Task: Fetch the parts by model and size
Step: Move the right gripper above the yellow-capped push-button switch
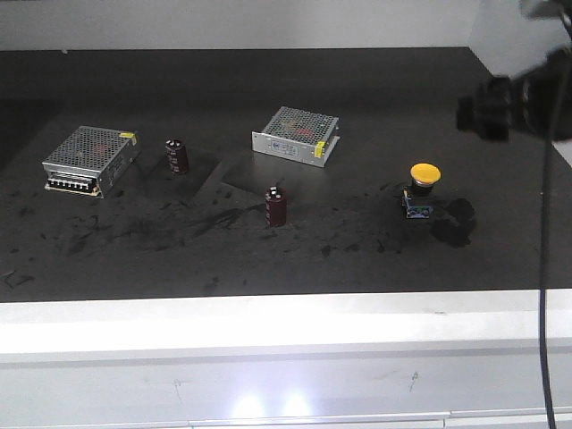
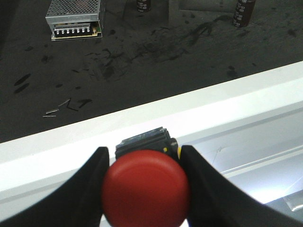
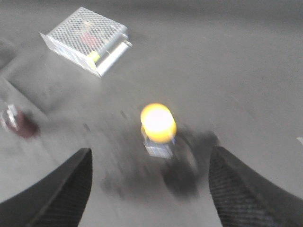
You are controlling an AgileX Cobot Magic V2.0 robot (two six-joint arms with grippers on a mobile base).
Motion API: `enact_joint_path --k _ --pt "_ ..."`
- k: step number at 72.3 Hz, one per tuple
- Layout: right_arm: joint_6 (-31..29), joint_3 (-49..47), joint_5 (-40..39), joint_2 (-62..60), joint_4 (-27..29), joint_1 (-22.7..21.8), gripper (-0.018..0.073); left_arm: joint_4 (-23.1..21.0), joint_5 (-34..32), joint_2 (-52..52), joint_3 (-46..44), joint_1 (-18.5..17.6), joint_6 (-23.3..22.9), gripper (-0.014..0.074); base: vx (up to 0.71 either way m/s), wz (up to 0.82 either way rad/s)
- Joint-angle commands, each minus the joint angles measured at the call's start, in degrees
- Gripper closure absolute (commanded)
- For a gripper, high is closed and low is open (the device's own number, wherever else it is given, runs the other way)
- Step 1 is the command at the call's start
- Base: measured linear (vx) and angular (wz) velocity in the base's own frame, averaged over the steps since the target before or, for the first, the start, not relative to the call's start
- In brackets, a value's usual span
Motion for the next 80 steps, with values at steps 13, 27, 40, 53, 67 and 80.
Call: enact_joint_path --k 13,27,40,53,67,80 --pt "0.41 -25.3 12.99 14.73 1.87 1.77 0.0074 0.06 -3.57 0.67 -1.45 -0.13 -0.11 0.0603 0.0 0.0" --pt "7.03 -37.7 20.11 24.96 -7.99 5.65 0.0074 0.06 -3.64 0.65 -1.45 -0.13 -0.11 0.0603 0.0 0.0" --pt "10.38 -39.66 22.8 29.53 -9.91 5.26 0.0074 0.06 -3.64 0.25 -1.45 -0.13 -0.11 0.0603 0.0 0.0" --pt "10.41 -39.66 24.56 31.97 -10.01 5.26 0.0074 0.06 -3.64 0.25 -1.45 -0.13 -0.11 0.0603 0.0 0.0" --pt "10.71 -39.66 25.86 33.74 -10.0 4.68 0.0074 0.06 -3.64 0.25 -1.45 -0.13 -0.11 0.0603 0.0 0.0" --pt "11.62 -39.6 26.66 34.87 -11.14 4.0 0.0074 0.06 -3.64 0.25 -1.45 -0.13 -0.11 0.0603 0.0 0.0"
